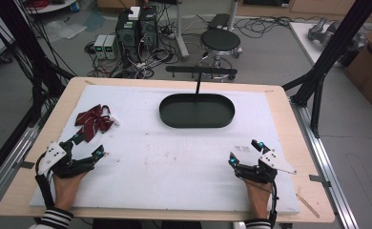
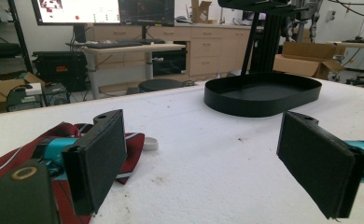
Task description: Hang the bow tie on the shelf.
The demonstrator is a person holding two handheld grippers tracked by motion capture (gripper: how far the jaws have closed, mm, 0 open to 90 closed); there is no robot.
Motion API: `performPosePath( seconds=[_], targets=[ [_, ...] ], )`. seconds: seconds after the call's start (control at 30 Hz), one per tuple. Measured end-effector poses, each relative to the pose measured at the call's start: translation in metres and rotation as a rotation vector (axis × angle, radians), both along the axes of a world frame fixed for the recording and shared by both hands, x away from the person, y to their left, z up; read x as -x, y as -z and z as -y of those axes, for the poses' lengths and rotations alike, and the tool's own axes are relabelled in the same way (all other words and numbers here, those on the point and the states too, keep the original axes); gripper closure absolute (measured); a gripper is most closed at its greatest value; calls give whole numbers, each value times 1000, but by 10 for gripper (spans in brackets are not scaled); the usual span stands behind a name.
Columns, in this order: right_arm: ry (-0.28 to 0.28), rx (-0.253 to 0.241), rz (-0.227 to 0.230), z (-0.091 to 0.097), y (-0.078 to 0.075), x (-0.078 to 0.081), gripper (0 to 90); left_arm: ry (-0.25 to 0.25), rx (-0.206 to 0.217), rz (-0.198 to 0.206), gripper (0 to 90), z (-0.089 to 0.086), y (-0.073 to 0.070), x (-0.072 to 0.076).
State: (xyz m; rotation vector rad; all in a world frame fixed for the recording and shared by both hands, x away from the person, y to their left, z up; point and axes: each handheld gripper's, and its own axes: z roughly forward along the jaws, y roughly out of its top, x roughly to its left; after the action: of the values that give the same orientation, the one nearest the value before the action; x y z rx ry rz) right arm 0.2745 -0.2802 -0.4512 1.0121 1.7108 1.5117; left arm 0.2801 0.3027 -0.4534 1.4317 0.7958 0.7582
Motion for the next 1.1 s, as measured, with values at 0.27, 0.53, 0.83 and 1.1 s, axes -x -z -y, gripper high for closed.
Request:
performPosePath(
  seconds=[0.27,0.53,0.83,1.1],
  targets=[
    [-3,-11,0,2,0,-1,30,-9,-8,-19,160,0,-1,-2],
    [-3,-5,3,1,0,-1,30,-14,-11,-35,159,1,-1,-3],
    [-1,1,3,1,0,-1,31,11,-10,-83,156,-1,-7,-9],
    [0,1,-4,0,0,-1,31,21,-55,-126,156,-5,-36,-23]
  ],
)
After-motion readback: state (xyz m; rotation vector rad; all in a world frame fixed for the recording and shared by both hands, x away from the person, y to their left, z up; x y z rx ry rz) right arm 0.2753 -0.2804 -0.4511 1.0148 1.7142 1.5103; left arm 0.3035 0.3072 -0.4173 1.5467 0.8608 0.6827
